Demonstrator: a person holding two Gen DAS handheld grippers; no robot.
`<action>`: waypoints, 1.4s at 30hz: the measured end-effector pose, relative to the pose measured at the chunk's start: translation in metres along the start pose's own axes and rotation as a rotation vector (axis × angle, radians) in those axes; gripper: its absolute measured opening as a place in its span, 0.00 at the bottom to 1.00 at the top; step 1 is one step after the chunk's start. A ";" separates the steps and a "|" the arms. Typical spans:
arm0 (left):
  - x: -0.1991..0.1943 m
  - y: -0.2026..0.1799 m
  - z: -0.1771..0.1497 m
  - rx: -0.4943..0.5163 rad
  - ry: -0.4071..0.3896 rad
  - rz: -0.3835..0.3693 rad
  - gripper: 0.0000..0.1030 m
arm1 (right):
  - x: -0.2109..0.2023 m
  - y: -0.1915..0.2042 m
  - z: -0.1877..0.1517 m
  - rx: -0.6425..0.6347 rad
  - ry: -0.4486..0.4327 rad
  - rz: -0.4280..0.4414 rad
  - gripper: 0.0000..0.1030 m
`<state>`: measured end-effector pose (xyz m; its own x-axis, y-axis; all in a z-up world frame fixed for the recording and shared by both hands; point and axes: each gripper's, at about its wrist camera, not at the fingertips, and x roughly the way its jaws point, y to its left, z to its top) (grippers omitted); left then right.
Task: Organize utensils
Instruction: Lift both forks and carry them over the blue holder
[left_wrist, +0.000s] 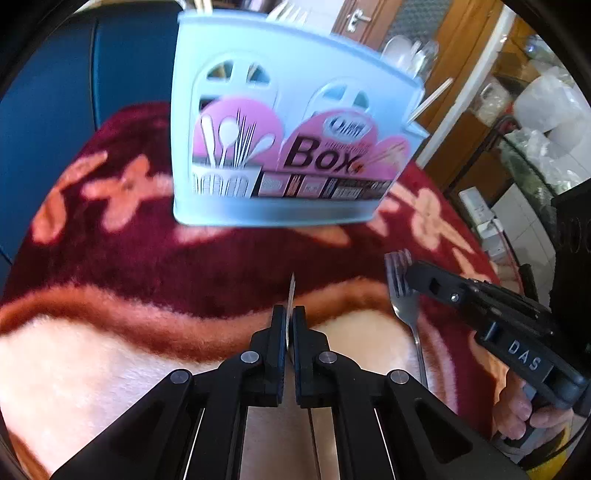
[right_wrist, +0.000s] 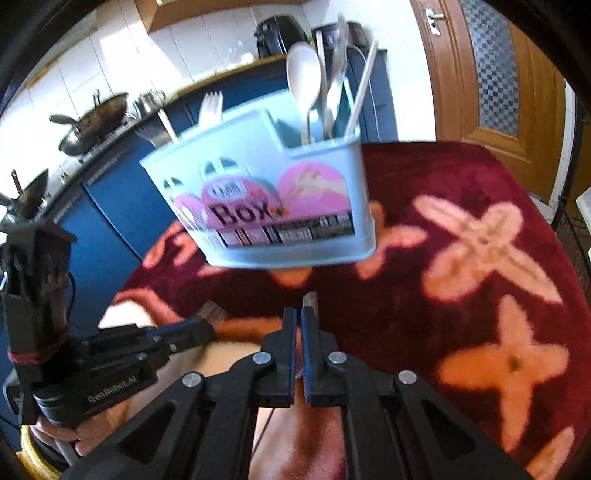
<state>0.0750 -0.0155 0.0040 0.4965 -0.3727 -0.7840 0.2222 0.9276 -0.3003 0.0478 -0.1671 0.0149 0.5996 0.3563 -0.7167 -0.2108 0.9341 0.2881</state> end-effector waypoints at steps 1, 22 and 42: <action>0.001 0.001 -0.001 -0.004 -0.003 -0.002 0.03 | 0.004 -0.001 -0.001 0.005 0.015 -0.002 0.05; -0.012 0.009 0.000 -0.059 -0.056 -0.023 0.02 | 0.015 -0.035 0.001 0.073 0.038 0.049 0.28; -0.067 0.010 0.004 -0.064 -0.215 -0.011 0.02 | -0.037 -0.010 0.002 -0.003 -0.140 0.142 0.05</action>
<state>0.0472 0.0189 0.0554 0.6631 -0.3732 -0.6488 0.1785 0.9207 -0.3471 0.0292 -0.1899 0.0393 0.6651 0.4782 -0.5735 -0.3029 0.8748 0.3782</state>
